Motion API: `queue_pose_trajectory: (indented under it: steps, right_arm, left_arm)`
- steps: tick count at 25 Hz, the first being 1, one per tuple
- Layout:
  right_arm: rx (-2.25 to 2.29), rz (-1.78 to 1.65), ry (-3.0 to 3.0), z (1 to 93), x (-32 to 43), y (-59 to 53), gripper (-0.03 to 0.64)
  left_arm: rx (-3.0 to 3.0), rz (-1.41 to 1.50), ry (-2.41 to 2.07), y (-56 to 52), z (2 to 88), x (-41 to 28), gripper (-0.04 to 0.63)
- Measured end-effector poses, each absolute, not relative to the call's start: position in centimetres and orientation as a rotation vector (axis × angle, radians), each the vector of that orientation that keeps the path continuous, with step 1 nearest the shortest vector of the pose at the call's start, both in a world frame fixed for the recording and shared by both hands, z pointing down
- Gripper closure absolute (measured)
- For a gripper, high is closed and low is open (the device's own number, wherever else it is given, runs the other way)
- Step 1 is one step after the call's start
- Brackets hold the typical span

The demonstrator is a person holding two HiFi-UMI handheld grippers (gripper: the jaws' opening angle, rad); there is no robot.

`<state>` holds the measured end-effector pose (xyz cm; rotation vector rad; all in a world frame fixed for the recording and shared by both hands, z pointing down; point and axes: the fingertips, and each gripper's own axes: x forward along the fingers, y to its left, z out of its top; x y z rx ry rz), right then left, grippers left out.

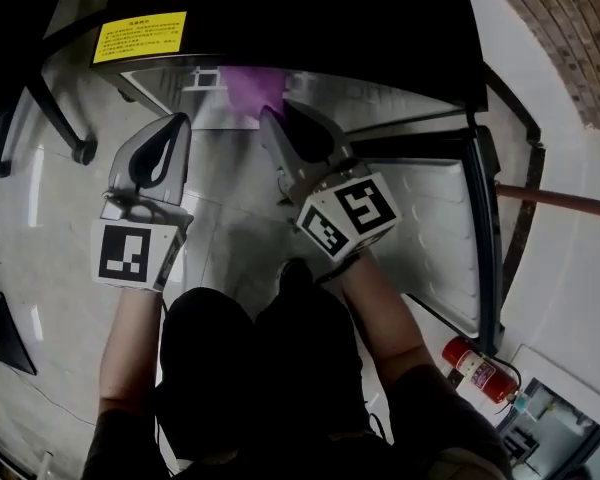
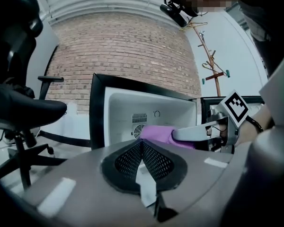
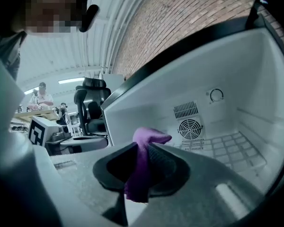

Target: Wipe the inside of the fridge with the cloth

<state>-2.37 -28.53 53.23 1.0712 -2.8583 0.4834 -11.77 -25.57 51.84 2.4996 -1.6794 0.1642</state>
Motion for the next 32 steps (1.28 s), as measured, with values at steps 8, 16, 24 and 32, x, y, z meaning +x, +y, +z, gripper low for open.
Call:
queue_pose_trajectory:
  steps: [8, 16, 24, 32]
  right_arm:
    - [1.097, 0.431, -2.929, 53.5, -4.2, -31.7, 0.561]
    - [1.153, 0.595, -3.034, 51.7, -7.4, -35.7, 0.561]
    - [1.125, 0.680, -3.128, 49.9, -12.1, -38.0, 0.561]
    - [1.095, 0.796, -3.189, 49.5, -13.7, -39.7, 0.561]
  left_arm:
    - [2.593, 0.130, -1.714, -26.7, 52.0, -12.5, 0.577]
    - [2.591, 0.080, -1.810, -26.0, 50.6, -14.3, 0.577]
    - [2.584, 0.066, -1.906, -26.5, 48.5, -16.2, 0.577]
    - [2.599, 0.073, -1.928, -26.3, 48.0, -16.6, 0.578]
